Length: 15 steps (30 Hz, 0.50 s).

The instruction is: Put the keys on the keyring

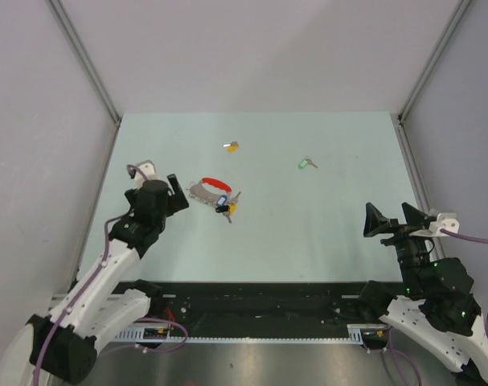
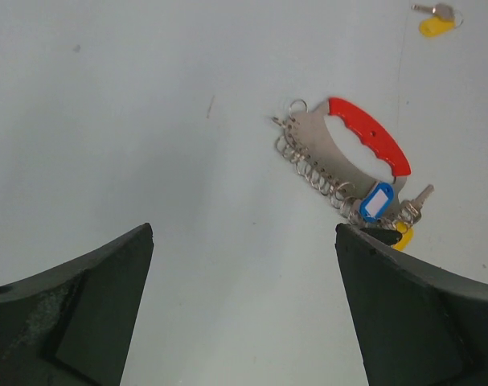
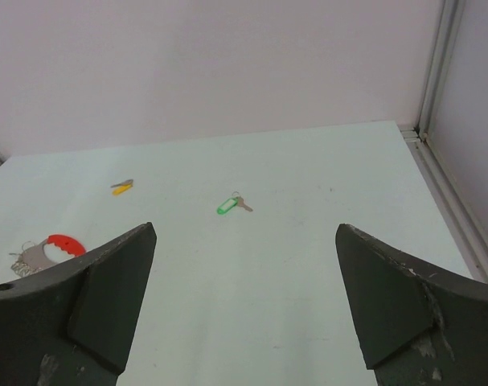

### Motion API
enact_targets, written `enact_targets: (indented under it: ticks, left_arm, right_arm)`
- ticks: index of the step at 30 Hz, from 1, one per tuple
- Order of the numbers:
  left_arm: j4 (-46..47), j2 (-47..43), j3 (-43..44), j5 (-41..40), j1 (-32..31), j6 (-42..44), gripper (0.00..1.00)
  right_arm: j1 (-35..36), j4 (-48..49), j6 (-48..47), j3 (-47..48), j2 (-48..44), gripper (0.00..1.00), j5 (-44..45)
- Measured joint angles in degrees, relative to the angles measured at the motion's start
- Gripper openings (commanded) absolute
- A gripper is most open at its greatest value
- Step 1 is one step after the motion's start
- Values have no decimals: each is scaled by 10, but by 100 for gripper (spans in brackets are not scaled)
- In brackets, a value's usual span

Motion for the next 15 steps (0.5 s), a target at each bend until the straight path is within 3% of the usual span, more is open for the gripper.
enact_targets:
  ticks: [9,15]
  left_arm:
    - [21,232,38,68,-23,-123,99]
    - [57,356,71,83,-42,-165,91]
  right_arm:
    - [14,-1,2,0,0,100,-14]
    - [24,-2,2,0,0,100,-18]
